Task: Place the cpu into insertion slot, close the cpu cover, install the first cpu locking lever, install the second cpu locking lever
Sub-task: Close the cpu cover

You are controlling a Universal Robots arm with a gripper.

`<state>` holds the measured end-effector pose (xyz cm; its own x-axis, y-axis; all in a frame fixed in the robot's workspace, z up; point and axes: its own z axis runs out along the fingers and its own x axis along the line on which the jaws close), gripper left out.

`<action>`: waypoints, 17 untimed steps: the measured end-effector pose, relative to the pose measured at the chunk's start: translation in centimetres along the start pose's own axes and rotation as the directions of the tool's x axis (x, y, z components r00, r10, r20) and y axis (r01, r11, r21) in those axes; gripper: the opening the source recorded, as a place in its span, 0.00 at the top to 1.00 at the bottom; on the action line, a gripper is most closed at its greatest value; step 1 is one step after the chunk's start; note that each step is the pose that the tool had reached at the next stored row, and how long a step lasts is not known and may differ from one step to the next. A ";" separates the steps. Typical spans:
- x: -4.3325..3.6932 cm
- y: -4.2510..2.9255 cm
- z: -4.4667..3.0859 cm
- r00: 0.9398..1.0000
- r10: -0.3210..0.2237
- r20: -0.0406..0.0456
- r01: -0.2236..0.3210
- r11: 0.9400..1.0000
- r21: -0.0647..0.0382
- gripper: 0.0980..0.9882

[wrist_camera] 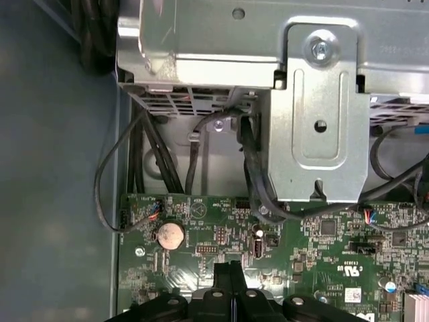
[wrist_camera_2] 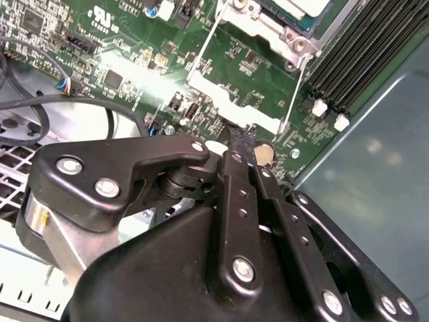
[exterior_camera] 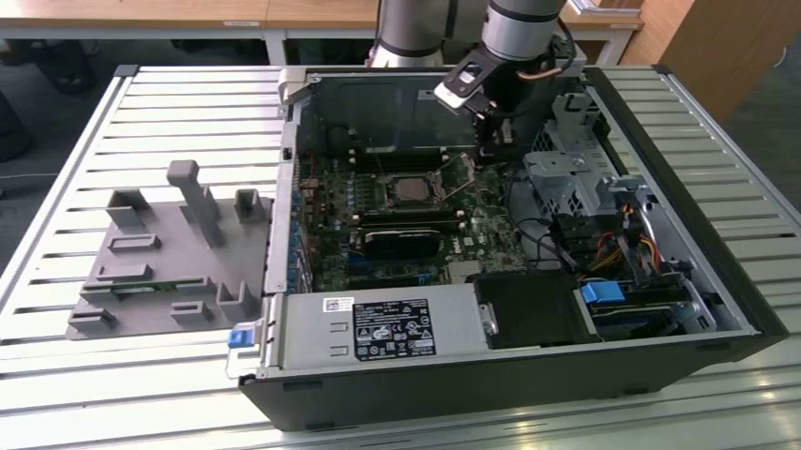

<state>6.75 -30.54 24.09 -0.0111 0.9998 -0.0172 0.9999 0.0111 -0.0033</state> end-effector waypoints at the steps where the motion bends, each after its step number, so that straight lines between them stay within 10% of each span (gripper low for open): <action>1: 0.00 -0.14 0.00 1.000 0.000 0.000 0.000 1.000 0.000 0.99; 17: 0.03 -2.57 0.02 1.000 0.000 0.000 0.000 1.000 0.000 0.99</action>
<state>4.19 -30.54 24.08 -0.0110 0.9998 -0.0172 0.9999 0.0110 -0.0033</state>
